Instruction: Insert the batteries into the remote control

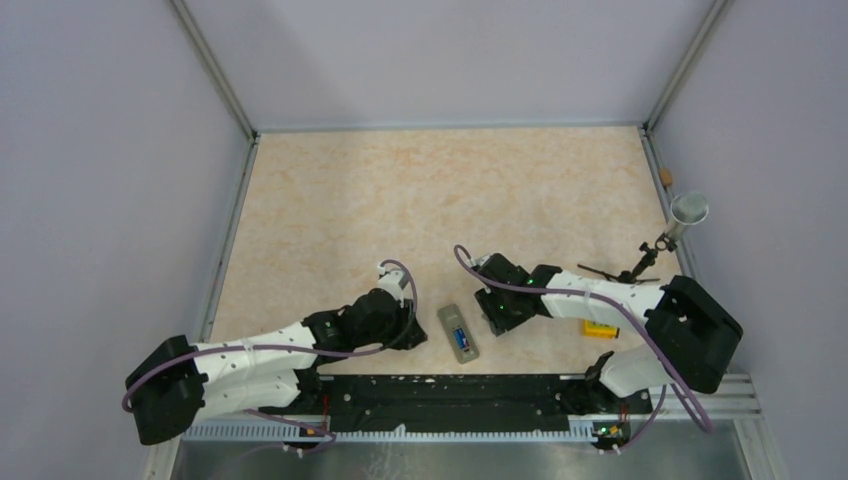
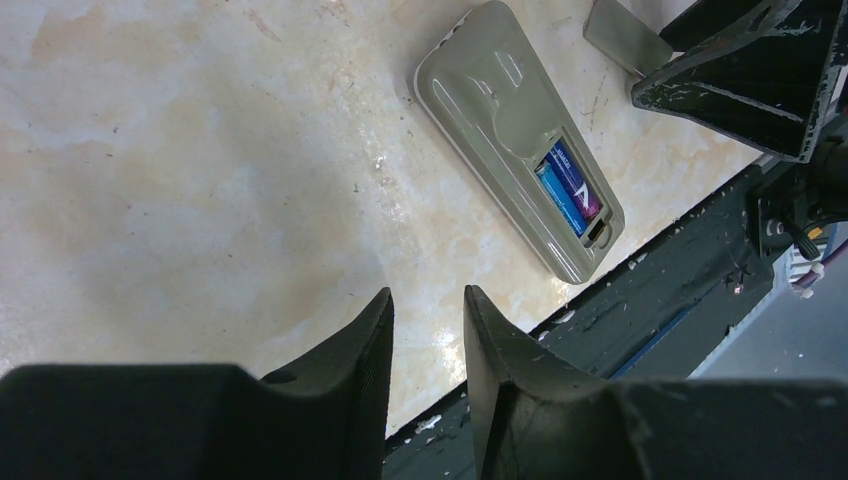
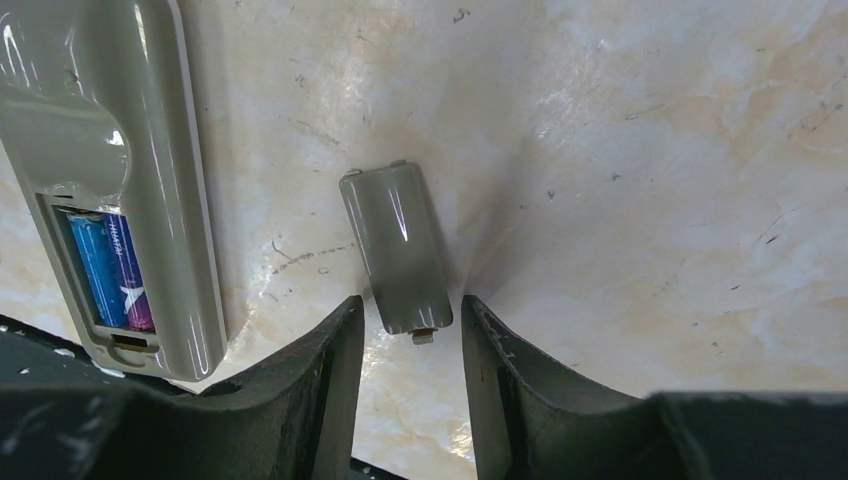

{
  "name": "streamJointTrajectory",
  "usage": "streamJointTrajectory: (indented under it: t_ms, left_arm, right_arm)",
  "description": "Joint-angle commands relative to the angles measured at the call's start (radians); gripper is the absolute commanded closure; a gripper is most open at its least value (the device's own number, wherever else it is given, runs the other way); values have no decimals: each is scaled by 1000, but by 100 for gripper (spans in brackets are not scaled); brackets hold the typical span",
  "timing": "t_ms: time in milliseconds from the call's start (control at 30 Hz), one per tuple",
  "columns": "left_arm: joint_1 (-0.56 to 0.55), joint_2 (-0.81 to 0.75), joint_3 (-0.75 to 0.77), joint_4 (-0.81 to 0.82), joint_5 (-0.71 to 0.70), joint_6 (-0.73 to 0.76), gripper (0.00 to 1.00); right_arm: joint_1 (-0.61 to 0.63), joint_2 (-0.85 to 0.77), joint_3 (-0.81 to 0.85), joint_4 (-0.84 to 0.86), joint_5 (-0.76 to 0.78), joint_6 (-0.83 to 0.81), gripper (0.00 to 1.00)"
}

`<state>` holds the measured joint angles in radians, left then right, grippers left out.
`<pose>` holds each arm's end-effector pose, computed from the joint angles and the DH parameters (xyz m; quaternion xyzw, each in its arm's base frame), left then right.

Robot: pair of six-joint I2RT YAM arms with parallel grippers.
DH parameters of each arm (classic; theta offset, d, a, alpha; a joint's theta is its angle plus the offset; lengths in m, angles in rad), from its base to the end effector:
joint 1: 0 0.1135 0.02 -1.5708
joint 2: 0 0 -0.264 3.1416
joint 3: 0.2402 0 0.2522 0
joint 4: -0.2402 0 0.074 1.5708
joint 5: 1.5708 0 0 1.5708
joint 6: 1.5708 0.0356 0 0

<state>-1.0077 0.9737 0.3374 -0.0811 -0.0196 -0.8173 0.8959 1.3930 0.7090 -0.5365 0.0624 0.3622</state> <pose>0.1003 -0.1576 0.1625 0.0825 0.9066 -0.3219 0.2602 0.1509 0.1850 0.1622 -0.2543 0.9508 0.0776 0.1589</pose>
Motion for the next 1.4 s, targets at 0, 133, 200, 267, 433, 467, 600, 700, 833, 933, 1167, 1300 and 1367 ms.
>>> streamJointTrajectory:
  t_ms: [0,133,200,267,433,467,600,700,833,933,1167,1300,1367]
  left_arm:
    - [4,8,-6,44,-5,2,66]
    - [5,16,-3,50,-4,5,66]
    - [5,22,-1,53,-4,6,66]
    - [4,27,0,54,-2,5,66]
    - [5,39,2,66,0,5,66]
    - [4,43,3,69,0,4,66]
    - [4,61,10,73,6,4,66]
    - [5,65,13,73,-5,2,66]
    - [11,71,45,71,-25,12,66]
    - [22,84,90,54,-24,28,65]
    - [76,176,202,57,-15,90,65]
    - [93,275,297,60,2,143,60]
    - [95,334,357,60,12,167,60]
  right_arm:
    - [9,8,32,18,5,-13,61]
    - [12,12,30,11,3,-14,64]
    - [18,12,32,7,11,-12,65]
    - [26,15,33,1,15,-8,65]
    - [49,23,38,-13,42,5,74]
    - [52,24,39,-18,49,8,78]
    - [60,1,48,-38,79,31,93]
    - [64,-36,58,-60,94,44,98]
    - [75,-88,73,-96,101,56,99]
    - [78,-124,74,-111,85,61,99]
    - [84,-199,64,-130,65,81,99]
    - [87,-238,64,-130,53,94,99]
    - [89,-251,64,-132,54,97,99]
